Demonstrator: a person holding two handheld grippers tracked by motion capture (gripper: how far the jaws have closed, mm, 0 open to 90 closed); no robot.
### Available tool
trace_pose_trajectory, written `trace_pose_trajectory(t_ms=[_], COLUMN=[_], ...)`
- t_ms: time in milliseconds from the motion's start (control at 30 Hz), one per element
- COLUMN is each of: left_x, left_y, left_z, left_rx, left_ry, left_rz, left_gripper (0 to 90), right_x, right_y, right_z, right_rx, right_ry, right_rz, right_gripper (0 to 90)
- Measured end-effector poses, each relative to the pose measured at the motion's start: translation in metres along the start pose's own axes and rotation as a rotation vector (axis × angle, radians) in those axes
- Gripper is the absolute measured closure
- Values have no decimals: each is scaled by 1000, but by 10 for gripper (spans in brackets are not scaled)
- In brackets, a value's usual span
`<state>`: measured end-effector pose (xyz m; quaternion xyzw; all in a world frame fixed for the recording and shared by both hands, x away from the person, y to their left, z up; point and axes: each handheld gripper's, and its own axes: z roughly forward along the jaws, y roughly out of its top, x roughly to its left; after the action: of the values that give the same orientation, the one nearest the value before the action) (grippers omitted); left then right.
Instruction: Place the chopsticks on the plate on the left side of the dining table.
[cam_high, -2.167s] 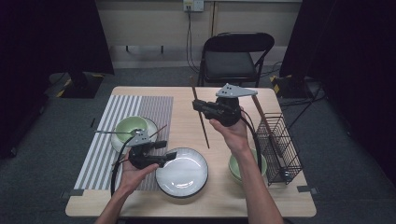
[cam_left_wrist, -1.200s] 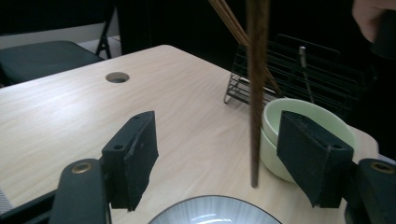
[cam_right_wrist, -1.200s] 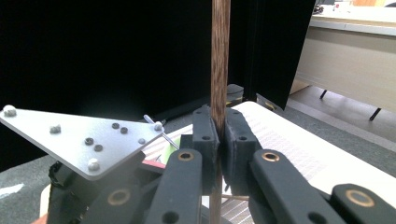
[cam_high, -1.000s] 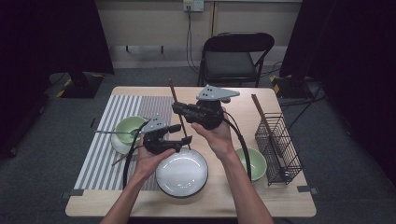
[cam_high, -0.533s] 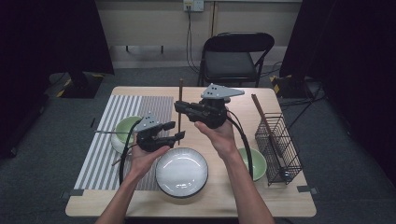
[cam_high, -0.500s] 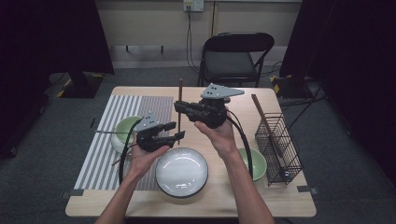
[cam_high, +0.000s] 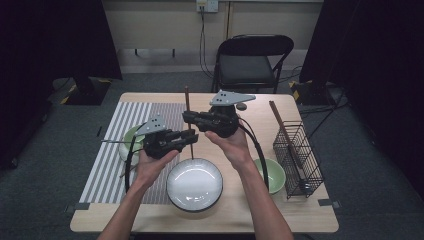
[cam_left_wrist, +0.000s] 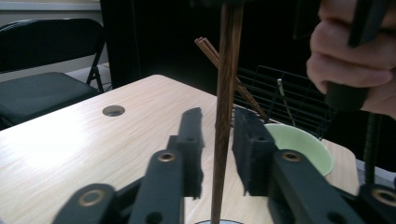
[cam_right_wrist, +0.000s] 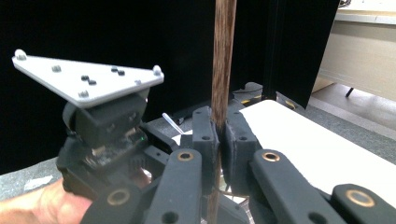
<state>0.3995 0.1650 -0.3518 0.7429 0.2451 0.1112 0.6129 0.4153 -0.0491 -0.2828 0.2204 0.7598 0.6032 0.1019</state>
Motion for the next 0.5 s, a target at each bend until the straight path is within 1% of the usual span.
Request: trace_pose_trajectory(t_ms=[33, 67, 133, 367, 433, 500], left_x=[1, 1, 2, 1, 0, 0], left_y=[1, 1, 0, 0, 0, 0], left_z=[-1, -1, -1, -3, -4, -5], left_rx=[1, -6, 4, 5, 11, 6], left_ry=[-17, -22, -23, -41, -41, -41], left_rz=[8, 0, 2, -6, -4, -8], left_gripper=[771, 794, 836, 849, 849, 849], right_x=[0, -1, -1, 1, 1, 0], right_y=[0, -1, -2, -2, -2, -1], right_z=[0, 0, 0, 2, 1, 0], right_rx=[0, 1, 2, 1, -4, -1], right_ry=[1, 5, 13, 31, 37, 37], right_rz=[1, 2, 3, -5, -4, -3], right_gripper=[847, 847, 847, 838, 793, 746])
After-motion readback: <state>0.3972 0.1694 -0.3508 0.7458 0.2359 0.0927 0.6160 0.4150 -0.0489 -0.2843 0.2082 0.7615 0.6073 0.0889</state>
